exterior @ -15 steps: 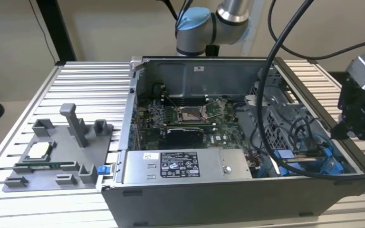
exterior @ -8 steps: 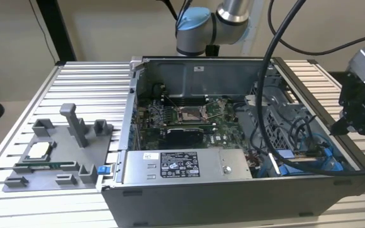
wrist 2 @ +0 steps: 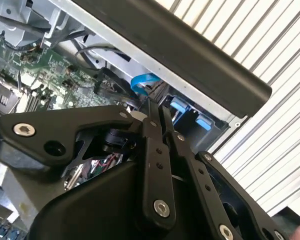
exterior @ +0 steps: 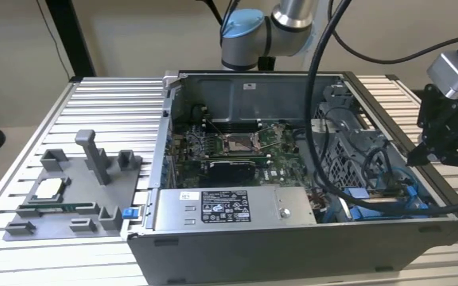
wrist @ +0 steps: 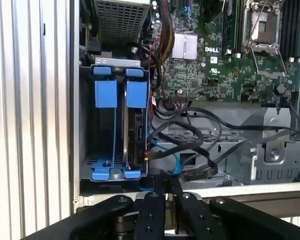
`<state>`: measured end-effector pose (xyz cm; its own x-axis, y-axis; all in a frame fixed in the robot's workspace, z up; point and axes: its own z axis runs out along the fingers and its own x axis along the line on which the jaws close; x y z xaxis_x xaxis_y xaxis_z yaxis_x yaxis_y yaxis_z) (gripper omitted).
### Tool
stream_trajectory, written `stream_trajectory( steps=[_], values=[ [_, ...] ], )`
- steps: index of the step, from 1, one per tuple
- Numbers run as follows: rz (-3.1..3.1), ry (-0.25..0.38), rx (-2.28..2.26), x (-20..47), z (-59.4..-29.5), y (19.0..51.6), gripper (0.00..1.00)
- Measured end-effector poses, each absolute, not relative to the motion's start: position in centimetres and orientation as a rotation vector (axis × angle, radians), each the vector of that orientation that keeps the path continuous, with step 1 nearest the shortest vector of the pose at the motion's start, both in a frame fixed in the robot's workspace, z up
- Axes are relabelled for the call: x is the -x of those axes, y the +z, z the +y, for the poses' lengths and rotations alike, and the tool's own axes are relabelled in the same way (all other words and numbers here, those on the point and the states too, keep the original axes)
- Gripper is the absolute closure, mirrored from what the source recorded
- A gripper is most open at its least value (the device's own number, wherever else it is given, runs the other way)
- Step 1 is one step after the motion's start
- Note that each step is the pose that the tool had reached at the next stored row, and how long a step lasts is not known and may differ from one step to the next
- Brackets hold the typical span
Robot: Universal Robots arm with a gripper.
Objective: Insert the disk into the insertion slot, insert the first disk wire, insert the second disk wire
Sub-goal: 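Insert the second disk wire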
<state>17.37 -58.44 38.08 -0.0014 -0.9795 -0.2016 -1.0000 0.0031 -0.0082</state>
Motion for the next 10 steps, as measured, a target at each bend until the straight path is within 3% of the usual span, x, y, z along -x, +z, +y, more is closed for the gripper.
stream_trajectory(
  steps=[10],
  values=[
    [2.111, 0.207, 2.106, -14.6, -58.4, 39.1, 1.00]
  ],
)
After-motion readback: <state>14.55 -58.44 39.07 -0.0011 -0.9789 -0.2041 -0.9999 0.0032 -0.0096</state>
